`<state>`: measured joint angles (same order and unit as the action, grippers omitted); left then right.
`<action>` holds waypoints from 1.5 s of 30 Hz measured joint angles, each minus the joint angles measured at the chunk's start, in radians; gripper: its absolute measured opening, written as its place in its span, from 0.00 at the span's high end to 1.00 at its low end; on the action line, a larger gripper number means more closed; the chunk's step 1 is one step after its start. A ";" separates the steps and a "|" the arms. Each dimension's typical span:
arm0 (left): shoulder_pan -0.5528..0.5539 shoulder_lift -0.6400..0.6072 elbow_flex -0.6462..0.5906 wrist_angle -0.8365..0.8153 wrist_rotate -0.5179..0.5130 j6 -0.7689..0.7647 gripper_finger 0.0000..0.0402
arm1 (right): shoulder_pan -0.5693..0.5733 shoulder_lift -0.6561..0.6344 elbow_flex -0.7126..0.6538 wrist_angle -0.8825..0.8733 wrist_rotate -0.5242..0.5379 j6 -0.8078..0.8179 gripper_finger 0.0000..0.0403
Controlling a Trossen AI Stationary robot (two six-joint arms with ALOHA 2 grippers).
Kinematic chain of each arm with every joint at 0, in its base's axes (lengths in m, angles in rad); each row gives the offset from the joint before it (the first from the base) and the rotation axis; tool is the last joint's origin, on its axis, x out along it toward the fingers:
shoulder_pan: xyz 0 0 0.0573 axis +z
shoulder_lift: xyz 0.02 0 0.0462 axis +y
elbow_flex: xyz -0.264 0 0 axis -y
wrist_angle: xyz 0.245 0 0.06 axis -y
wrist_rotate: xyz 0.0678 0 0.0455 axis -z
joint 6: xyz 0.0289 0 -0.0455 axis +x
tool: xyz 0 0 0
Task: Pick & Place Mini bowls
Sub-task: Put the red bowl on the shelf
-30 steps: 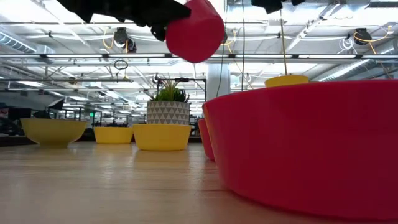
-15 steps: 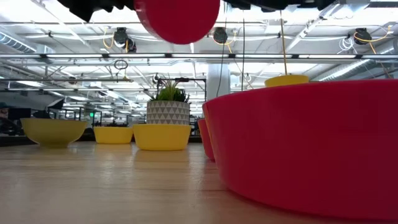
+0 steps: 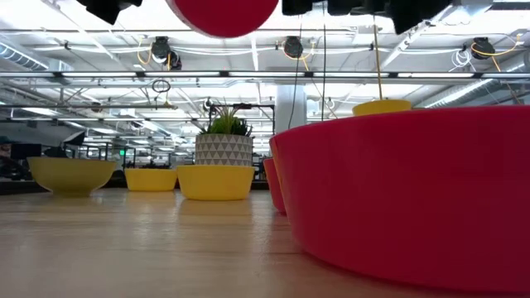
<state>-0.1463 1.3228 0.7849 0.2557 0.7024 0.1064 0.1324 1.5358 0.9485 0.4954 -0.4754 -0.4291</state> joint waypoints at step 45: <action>0.002 -0.002 0.000 0.100 -0.294 -0.159 0.49 | -0.020 0.181 0.000 0.317 -0.200 0.340 1.00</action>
<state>-0.1448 1.3209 0.7853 0.3554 0.4087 -0.0528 0.1124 1.7164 0.9485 0.8125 -0.6754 -0.0890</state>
